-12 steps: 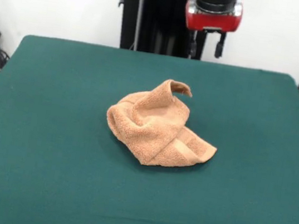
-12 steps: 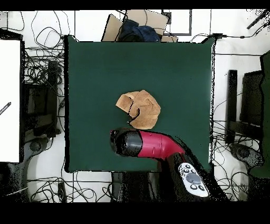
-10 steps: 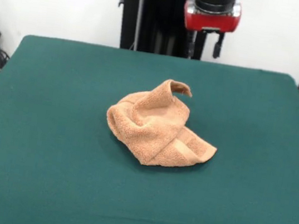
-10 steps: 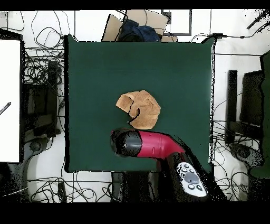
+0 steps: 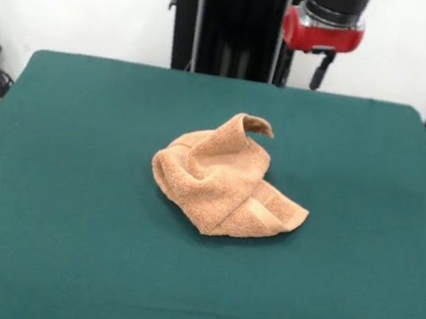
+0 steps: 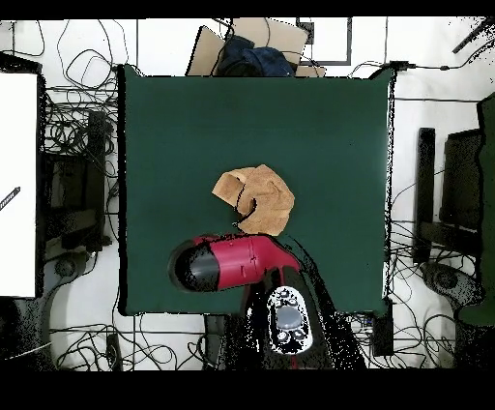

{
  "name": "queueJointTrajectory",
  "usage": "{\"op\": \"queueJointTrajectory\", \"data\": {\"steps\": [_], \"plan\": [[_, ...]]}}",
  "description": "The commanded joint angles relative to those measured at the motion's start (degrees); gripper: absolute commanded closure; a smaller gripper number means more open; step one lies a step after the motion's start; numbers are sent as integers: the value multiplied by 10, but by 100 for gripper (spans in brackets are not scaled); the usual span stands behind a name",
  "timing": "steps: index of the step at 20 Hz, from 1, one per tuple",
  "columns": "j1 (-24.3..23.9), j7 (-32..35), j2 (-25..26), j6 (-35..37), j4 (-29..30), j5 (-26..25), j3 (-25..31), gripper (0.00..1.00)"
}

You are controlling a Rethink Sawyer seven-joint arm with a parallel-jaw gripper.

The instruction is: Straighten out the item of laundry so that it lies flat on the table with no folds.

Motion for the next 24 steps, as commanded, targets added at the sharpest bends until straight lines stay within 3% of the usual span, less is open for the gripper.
{"op": "queueJointTrajectory", "data": {"steps": [1,5,13,24], "plan": [[6,44,2,30,-41,3,30,0],[3,58,-14,26,-18,14,26,0],[-22,70,22,2,-13,26,27,0],[-47,80,121,-68,-23,15,29,0]]}}
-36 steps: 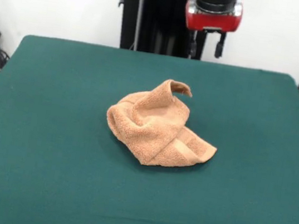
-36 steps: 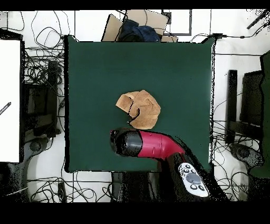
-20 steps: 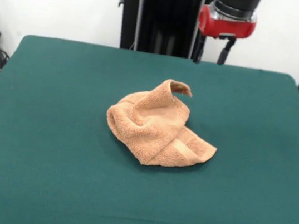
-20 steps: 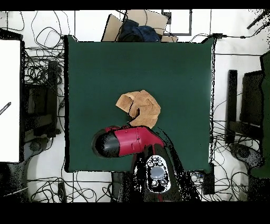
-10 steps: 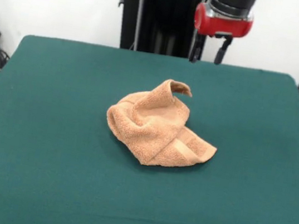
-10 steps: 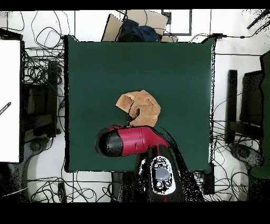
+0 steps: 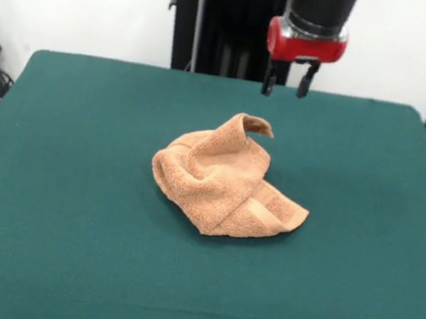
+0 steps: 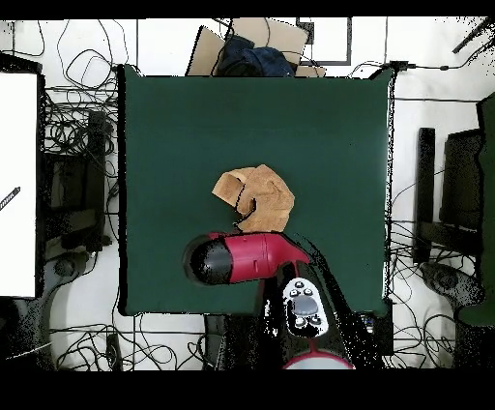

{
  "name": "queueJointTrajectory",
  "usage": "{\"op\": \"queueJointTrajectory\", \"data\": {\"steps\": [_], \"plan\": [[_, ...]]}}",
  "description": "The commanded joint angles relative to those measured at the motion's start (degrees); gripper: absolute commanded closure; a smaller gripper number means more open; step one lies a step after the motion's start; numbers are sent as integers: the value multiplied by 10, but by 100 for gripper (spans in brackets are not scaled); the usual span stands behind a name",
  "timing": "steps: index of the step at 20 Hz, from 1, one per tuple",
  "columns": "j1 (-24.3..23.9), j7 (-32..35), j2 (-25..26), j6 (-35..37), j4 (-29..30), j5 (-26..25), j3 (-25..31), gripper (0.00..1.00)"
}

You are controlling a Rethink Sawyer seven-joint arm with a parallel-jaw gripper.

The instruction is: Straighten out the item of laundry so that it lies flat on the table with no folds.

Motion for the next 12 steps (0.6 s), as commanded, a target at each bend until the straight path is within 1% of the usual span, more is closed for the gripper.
{"op": "queueJointTrajectory", "data": {"steps": [1,5,9,12], "plan": [[-18,81,96,-66,-20,4,24,0],[-24,85,132,-97,-32,0,20,0],[-28,91,130,-105,-28,6,17,0],[-39,110,132,-127,-12,23,20,0]]}}
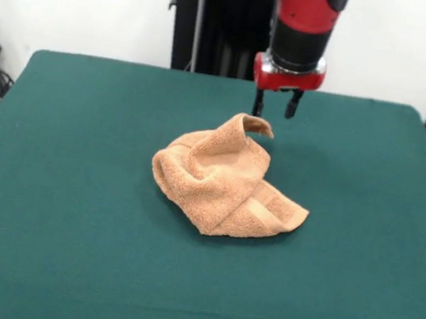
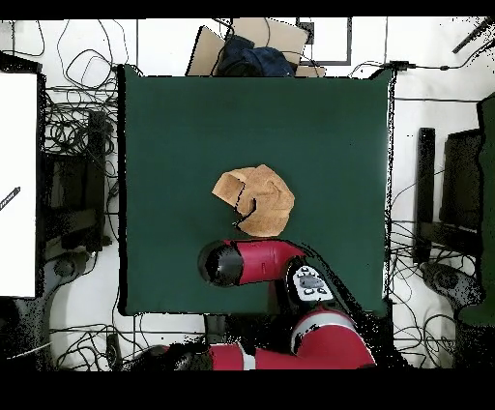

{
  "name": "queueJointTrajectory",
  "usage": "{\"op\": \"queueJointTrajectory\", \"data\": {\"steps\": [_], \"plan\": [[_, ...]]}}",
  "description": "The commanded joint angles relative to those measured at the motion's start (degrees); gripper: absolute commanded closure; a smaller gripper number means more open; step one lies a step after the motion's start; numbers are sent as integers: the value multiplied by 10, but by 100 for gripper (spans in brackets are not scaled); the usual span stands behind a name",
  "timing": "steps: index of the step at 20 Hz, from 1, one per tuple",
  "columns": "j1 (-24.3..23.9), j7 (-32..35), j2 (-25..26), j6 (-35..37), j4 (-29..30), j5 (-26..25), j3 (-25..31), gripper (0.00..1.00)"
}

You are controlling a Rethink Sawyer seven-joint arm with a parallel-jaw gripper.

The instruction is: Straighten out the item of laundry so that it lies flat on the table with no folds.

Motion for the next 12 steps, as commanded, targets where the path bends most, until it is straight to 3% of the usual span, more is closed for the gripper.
{"op": "queueJointTrajectory", "data": {"steps": [1,12], "plan": [[-15,115,21,-70,-6,25,19,0],[-30,136,-58,-41,57,71,22,0]]}}
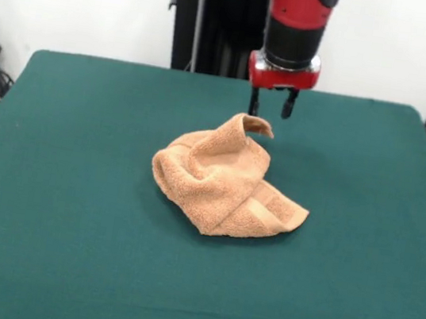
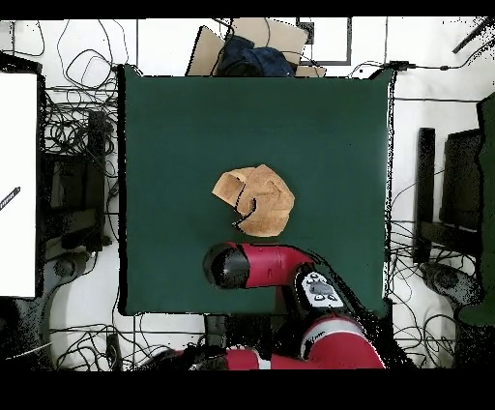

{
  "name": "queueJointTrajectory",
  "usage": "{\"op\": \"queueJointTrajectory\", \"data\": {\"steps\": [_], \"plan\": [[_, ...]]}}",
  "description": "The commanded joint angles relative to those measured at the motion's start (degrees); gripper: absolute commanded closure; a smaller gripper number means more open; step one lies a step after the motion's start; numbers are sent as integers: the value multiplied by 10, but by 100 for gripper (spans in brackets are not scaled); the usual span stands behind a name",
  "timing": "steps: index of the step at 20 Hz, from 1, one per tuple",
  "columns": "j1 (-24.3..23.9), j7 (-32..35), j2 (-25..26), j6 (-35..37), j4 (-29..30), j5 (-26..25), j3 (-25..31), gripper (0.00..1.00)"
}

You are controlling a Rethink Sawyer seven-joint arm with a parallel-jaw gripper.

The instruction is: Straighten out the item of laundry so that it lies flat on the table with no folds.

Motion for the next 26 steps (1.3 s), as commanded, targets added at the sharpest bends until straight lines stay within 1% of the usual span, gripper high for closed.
{"op": "queueJointTrajectory", "data": {"steps": [1,4,7,11,14,19,22,26], "plan": [[-15,134,-59,1,44,61,26,0],[-20,126,-94,37,61,84,39,0],[-10,114,-123,63,61,98,34,0],[2,103,-133,84,50,109,28,0],[1,102,-115,75,41,117,33,0],[-11,93,-56,40,21,124,44,0],[-15,81,-43,49,6,124,44,0],[-17,47,-32,78,-26,109,48,0]]}}
